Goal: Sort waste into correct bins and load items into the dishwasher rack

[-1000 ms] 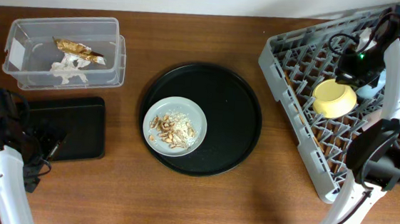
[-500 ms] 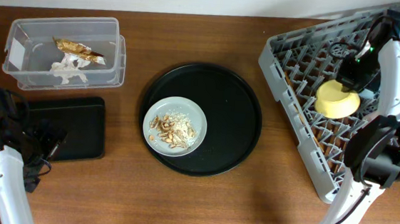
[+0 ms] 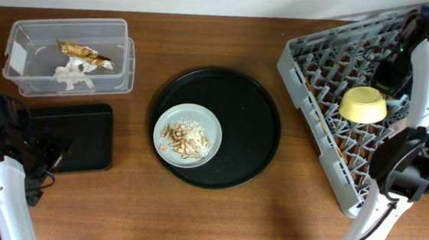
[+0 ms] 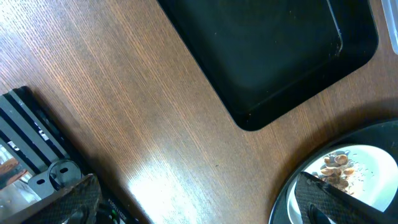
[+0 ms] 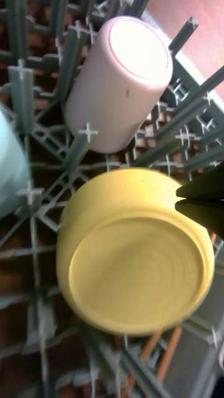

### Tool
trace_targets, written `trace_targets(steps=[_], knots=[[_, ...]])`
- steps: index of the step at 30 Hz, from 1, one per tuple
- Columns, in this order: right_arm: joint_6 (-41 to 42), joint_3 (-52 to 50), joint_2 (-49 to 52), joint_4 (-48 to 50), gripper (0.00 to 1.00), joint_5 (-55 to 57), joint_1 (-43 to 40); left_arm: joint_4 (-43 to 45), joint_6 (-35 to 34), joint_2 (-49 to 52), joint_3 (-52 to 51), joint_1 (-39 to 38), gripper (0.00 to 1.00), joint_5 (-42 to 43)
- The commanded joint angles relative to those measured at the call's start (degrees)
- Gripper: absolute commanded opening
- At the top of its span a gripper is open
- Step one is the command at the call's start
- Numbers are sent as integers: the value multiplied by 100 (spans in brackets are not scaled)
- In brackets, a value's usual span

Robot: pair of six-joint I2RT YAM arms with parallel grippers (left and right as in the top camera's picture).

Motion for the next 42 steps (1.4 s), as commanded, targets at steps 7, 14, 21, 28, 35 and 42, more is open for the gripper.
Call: trace_targets(steps=[7,14,21,28,35,42], knots=[[-608,439,81,297,4,-1419,-15,9,-57,9,-7,28,99,-61],[-664,-809,98,876,4,-1307,-26,9,-57,9,-7,28,99,-61],[-212,-649,26,393,4,-723,-26,9,-57,9,-7,28,99,-61],[-96,-136,-35,-389,4,-431,-26,9,-57,9,-7,28,99,-61],[-1641,-136,-428,-415,5,-2271,151,9,-57,9,-7,28,99,-61],[-2979,-518,-315,-186,66,-2750,605,9,-57,9,-7,28,99,-61]])
